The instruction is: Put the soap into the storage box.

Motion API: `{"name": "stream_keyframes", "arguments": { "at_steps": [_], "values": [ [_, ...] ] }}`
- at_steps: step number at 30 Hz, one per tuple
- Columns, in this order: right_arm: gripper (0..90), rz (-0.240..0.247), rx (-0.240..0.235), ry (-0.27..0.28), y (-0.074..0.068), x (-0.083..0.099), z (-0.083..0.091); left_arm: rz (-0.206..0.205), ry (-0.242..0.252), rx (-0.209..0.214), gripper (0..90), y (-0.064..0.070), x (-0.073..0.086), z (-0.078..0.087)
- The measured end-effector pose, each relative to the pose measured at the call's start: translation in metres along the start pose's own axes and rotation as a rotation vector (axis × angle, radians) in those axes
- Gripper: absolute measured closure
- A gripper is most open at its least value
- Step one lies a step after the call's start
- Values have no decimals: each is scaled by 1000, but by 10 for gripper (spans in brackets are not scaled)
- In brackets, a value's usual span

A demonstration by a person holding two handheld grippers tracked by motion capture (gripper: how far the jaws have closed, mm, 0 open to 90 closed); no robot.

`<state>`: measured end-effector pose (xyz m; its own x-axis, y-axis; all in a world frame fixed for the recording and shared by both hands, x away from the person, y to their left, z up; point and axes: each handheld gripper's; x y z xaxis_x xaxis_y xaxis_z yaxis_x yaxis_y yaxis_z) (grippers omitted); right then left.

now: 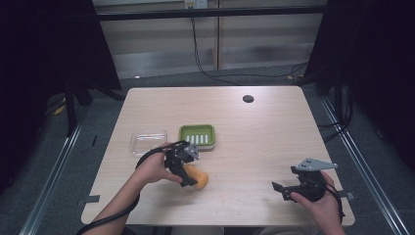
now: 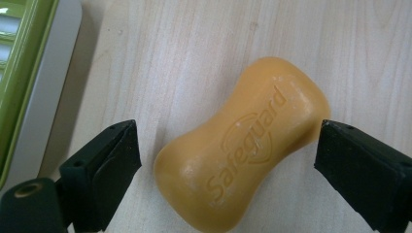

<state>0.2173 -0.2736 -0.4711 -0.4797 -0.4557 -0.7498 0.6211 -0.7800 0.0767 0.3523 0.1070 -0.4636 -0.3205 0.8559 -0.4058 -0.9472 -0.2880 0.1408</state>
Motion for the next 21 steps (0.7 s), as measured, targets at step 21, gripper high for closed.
{"name": "stream_keyframes", "arguments": {
  "at_steps": [21],
  "values": [
    [77, 7, -11, -14, -1, -5, -7, -15, -119, -36, 301, 11, -3, -11]
  ]
}}
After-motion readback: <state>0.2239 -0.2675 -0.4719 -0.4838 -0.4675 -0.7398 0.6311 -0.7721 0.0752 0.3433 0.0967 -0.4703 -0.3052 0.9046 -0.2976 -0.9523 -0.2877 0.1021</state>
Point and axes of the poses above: each handheld gripper's, and its own axes: z roughly backward along the jaws, x roughly out of its underside, y roughly to its right, and after that the axes turned 13 degrees about z, right-handed
